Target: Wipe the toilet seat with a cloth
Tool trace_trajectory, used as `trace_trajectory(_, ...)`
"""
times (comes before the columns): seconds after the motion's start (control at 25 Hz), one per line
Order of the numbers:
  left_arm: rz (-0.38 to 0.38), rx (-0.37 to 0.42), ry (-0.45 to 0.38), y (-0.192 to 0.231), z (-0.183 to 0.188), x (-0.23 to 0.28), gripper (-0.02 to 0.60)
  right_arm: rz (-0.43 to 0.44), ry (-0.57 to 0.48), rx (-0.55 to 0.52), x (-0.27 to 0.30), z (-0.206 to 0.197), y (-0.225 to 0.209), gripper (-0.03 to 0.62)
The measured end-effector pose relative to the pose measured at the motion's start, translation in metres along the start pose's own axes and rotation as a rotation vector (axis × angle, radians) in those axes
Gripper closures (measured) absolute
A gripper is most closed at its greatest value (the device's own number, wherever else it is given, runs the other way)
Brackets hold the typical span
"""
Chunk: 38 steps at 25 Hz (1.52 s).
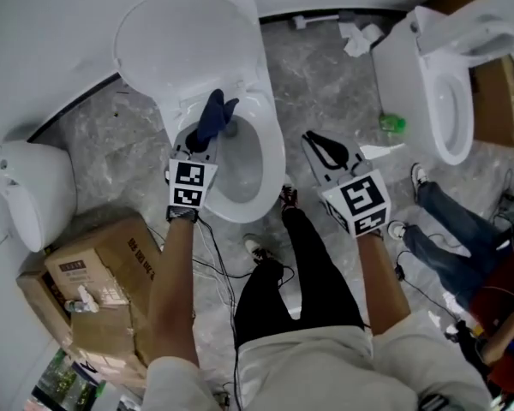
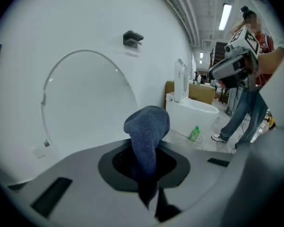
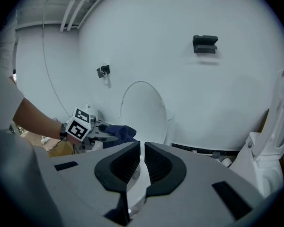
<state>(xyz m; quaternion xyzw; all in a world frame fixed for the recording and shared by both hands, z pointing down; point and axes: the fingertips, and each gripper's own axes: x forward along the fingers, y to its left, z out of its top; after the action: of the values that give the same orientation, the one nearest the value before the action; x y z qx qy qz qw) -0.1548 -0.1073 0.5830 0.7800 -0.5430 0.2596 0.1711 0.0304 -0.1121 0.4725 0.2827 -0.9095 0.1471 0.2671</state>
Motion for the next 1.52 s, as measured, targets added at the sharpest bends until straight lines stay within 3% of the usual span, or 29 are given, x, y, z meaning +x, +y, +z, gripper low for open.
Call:
trace_trajectory(0.16, 0.007, -0.003, -0.053, -0.024, 0.041, -0.052, 0.545, -0.023, -0.027, -0.024, -0.029, 0.036, 0.006, 0.543)
trace_trajectory(0.36, 0.07, 0.026, -0.066, -0.036, 0.073, -0.111, 0.545, -0.053, -0.074, -0.094, -0.07, 0.079, 0.025, 0.545)
trace_trajectory(0.88, 0.083, 0.09, -0.209, -0.084, 0.181, -0.265, 0.545, -0.055, -0.197, -0.183, -0.184, 0.148, 0.116, 0.546)
trace_trajectory(1.52, 0.159, 0.183, -0.384, -0.123, 0.258, -0.419, 0.545, -0.096, -0.374, -0.303, -0.302, 0.225, 0.194, 0.554)
